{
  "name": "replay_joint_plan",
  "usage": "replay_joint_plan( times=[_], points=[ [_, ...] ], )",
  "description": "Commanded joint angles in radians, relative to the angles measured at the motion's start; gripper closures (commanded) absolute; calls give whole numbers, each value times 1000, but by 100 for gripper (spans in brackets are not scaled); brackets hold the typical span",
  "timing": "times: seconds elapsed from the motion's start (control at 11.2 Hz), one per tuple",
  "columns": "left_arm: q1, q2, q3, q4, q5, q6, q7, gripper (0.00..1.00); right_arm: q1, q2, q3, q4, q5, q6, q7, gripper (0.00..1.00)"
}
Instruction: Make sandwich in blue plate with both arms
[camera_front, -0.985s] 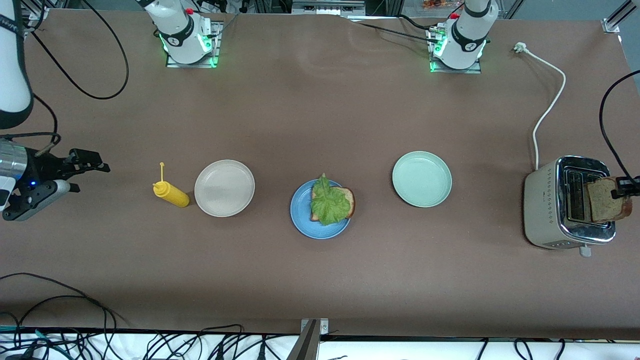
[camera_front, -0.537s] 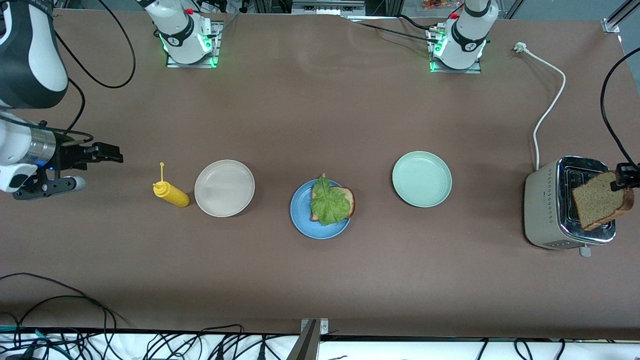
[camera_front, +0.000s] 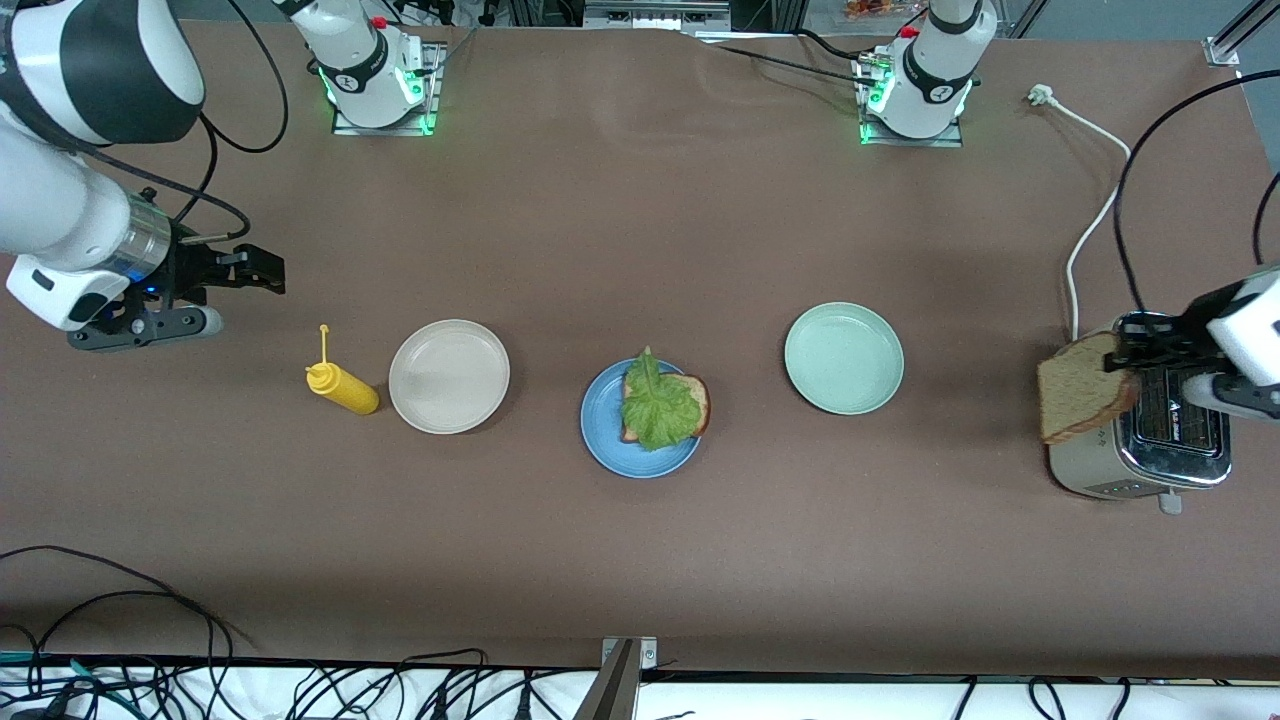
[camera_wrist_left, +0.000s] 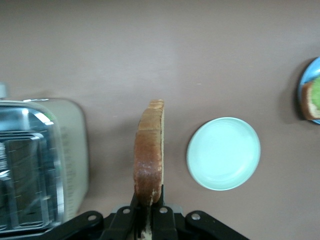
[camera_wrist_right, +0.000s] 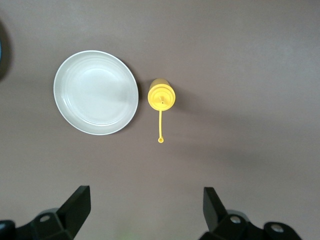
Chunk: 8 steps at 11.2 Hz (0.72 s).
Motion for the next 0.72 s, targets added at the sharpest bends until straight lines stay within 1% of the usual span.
replay_joint_plan(
  times=[0.0,0.18,0.36,0.45,0.54,0.63],
  points=[
    [-1,6,-131,-3,-30,-14,-152,100,-13,-11,-12,10,-29,-15,-20,0],
    [-1,30,-227,1,-41,-11,-272,100,-13,11,-12,44,-27,-29,-30,0],
    [-7,73,-281,3,-100,-5,-352,100,-20,20,-18,44,-21,-26,-72,0],
    [-10,93,-328,4,-99,15,-395,100,-18,15,-27,44,-18,-20,-86,0],
    [-11,110,-360,4,-99,53,-441,100,-12,25,-37,45,-18,-26,-90,0],
    [-10,130,-400,4,-97,78,-476,100,52,31,-105,56,-18,-29,-101,0]
  ],
)
